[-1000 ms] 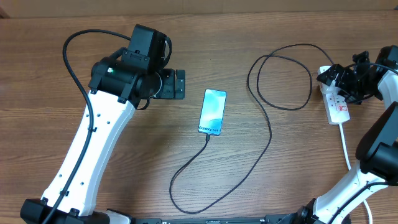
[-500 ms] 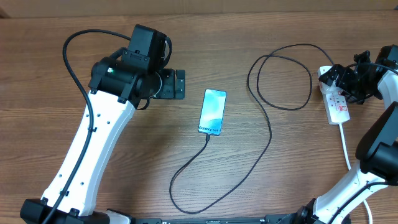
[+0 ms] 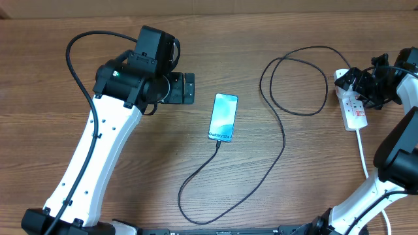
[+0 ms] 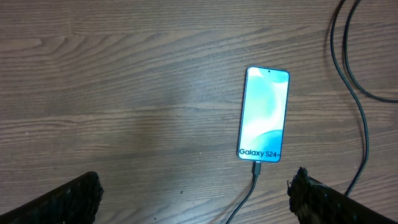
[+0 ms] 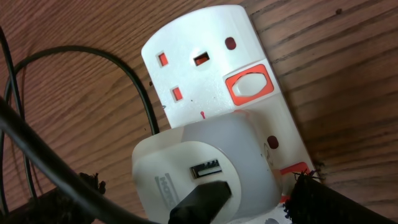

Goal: Plug charger to phone and switch on socket

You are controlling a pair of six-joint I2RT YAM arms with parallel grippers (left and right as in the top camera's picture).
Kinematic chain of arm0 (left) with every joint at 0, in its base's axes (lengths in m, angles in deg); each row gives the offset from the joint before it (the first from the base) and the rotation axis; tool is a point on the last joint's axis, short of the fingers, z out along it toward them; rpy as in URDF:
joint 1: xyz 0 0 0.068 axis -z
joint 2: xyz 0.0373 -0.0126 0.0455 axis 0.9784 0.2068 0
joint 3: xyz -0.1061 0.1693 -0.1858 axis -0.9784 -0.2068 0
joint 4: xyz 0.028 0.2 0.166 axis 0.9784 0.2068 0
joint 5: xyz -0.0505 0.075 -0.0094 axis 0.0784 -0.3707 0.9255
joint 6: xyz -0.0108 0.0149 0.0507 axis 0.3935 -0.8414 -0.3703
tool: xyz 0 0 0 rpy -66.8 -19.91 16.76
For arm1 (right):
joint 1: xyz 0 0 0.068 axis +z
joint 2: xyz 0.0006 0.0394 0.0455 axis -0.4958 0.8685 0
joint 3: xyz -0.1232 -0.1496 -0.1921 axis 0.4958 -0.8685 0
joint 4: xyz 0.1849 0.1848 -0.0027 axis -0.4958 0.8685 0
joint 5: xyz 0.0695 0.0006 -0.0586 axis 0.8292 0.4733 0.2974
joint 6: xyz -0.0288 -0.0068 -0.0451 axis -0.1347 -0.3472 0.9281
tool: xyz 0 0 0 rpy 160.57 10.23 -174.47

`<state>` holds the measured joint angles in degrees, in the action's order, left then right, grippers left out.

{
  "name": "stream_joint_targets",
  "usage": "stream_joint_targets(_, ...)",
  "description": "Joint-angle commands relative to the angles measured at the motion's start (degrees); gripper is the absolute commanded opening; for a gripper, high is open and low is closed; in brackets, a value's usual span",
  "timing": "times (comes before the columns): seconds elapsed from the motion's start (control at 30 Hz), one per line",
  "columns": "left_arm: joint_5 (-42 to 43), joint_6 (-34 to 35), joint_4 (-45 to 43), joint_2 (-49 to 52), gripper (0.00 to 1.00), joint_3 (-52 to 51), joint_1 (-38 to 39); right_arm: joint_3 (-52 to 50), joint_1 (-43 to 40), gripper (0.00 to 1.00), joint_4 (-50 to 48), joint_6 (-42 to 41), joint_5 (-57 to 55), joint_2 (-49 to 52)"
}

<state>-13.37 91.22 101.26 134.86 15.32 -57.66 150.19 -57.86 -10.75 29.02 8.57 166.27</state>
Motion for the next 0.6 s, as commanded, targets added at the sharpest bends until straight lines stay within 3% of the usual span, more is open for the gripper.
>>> stream_joint_targets(0.0, -0.72, -1.09, -0.02, 0.31, 1.00, 0.46, -0.13, 0.92, -0.37, 1.00, -0.17, 0.07, 0.37, 0.46)
stream_joint_targets(0.57, -0.72, -1.09, -0.02, 0.42, 1.00, 0.46, -0.13, 0.87, -0.37, 1.00, -1.16, 0.26, 0.42, 1.09)
